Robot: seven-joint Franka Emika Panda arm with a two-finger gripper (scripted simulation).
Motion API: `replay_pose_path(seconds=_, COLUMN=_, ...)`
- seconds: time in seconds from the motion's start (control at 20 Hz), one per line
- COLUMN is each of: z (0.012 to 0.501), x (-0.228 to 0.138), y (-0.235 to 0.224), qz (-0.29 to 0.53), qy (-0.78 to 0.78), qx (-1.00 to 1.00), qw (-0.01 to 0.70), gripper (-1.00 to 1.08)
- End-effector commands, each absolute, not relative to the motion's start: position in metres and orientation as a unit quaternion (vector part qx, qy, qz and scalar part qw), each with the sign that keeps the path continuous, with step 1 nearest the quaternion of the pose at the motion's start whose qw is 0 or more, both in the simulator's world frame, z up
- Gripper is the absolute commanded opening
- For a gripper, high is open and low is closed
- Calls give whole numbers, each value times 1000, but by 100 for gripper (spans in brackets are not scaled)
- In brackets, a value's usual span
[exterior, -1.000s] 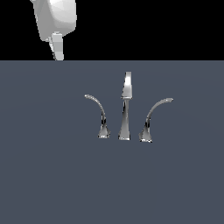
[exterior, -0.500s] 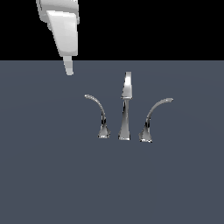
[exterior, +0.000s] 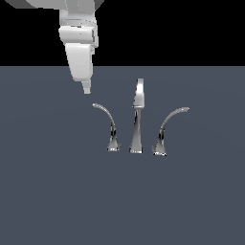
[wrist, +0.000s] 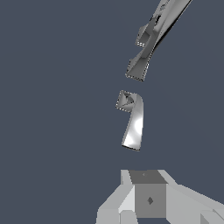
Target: Turn on the faucet by rotating a designated handle.
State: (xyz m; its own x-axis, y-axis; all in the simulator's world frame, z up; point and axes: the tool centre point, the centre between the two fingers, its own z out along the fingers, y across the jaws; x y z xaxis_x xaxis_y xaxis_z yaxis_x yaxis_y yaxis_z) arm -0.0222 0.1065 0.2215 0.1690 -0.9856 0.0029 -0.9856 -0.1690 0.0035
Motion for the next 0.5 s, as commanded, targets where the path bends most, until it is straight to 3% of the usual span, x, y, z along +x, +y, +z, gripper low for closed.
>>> replay_pose_path(seconds=0.0, z=211, x=-12, y=101, qz=0, qy=-667, qx=745, qw=2, gripper=-100)
replay_pose_path(seconds=0.45, z=182, x=13, y=81, qz=0, qy=-727, qx=687, qw=1, gripper=-100)
